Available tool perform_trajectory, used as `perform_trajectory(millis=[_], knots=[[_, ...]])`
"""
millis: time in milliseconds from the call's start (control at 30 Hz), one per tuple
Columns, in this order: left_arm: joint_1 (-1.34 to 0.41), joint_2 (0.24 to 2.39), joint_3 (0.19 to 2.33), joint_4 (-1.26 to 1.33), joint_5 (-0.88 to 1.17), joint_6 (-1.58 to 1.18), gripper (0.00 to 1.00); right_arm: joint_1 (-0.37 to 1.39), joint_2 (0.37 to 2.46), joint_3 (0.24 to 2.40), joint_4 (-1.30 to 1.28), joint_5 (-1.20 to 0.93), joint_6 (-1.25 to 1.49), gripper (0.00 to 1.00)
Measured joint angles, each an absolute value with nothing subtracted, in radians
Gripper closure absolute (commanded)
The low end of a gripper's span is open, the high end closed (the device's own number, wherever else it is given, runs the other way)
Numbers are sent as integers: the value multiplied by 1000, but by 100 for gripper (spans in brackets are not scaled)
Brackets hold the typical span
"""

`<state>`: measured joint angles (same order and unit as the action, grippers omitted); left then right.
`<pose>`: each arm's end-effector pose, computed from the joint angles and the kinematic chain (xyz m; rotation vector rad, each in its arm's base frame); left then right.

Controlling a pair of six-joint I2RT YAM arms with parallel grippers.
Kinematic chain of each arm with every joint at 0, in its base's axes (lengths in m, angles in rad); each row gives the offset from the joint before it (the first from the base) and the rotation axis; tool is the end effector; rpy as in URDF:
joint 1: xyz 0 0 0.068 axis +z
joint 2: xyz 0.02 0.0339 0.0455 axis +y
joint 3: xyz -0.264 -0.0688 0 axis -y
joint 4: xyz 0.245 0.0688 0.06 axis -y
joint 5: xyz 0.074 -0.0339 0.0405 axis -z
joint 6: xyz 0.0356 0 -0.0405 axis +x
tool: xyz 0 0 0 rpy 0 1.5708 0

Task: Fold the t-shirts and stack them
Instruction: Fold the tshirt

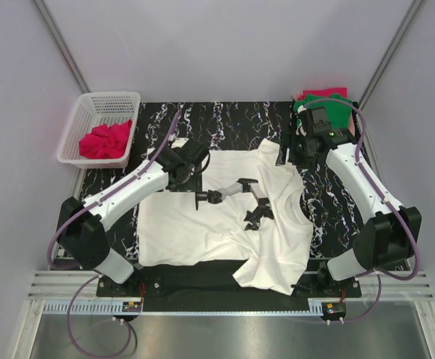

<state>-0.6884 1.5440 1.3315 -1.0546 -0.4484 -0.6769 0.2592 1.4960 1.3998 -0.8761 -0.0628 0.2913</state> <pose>0.2390 -0.1766 0.2832 -0.0764 2.6203 0.2106 0.3006 0.0820 0.3225 0.0163 2.5669 0.2928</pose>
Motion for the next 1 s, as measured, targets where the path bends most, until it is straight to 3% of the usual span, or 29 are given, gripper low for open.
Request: perform_trajectory(millis=[267, 567, 1000], knots=[[-489, 1412, 1252, -955, -402, -575, 1, 260, 1526, 1409, -862, -96, 292, 25], [-470, 1337, 1213, -904, -309, -542, 1, 280, 1536, 1427, -938, -87, 289, 21], [-408, 1335, 1209, -888, -207, -499, 1, 271, 1979, 2008, -1090, 18, 278, 20]])
